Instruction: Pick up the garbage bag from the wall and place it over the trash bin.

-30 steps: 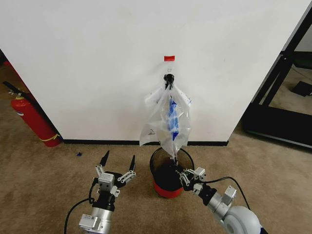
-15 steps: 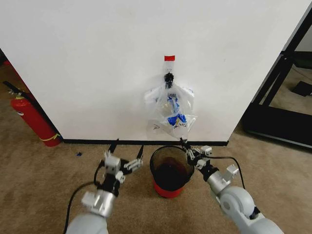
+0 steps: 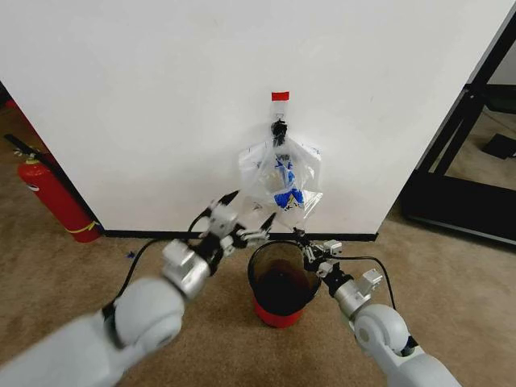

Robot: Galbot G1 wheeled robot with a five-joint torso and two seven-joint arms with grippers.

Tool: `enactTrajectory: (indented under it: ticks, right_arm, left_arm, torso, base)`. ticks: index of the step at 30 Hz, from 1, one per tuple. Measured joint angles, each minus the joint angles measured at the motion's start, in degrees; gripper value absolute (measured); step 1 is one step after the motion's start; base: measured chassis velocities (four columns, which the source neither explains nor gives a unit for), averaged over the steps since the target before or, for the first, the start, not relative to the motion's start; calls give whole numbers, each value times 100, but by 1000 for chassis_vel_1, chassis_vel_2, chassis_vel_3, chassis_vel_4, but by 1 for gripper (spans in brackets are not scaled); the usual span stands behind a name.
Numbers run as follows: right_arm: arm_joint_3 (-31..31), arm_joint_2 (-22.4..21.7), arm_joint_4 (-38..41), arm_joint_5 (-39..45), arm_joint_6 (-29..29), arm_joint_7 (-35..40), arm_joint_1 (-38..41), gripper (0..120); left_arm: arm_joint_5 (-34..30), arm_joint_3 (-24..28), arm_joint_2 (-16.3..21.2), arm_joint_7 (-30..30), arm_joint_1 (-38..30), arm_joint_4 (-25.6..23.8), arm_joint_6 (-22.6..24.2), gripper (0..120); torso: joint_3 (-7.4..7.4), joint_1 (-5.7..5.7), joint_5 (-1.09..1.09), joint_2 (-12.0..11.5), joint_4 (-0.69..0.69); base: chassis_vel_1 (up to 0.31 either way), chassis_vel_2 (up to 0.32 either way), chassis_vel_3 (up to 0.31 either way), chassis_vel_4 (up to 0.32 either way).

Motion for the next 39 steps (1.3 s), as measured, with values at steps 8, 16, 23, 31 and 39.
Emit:
enactTrajectory:
  ticks: [8,16,23,31,39]
  right_arm:
    - [60,23,-79,-136,79,-48,-41,0]
    - [149,63,-85,-272,148,-87,-188,0]
    - [245,43,69,-275,149,-107,-329,0]
    - [277,-6,110,-242,140,-108,-341,0]
    - [254,-5,108,-169,127,-110,-311,0]
  left_arm:
    - [-1003,1354,-548,-382,-2106,328,773,100]
    - [-1389,2351,-1332,-756,-3140,1051,1462,98]
    - [-1277,2415,-1591,-1081,-3164,1659,1708,96]
    - [-1273,2467,-1647,-1173,-2990,1805,1806,89]
    - [-1235,2513,-1716,-1221,-2956,1889,1807,69]
  torso:
    - [-1,0,3,0,2]
    - [-1,0,3,0,-1]
    - [-1,-1,1,1,2]
    - [-2,-1,1,1,2]
    - [-2,-1,1,1,2]
  base:
    - [0,0,0,0]
    - [0,0,0,0]
    - [0,0,0,0]
    - [0,0,0,0]
    - [0,0,0,0]
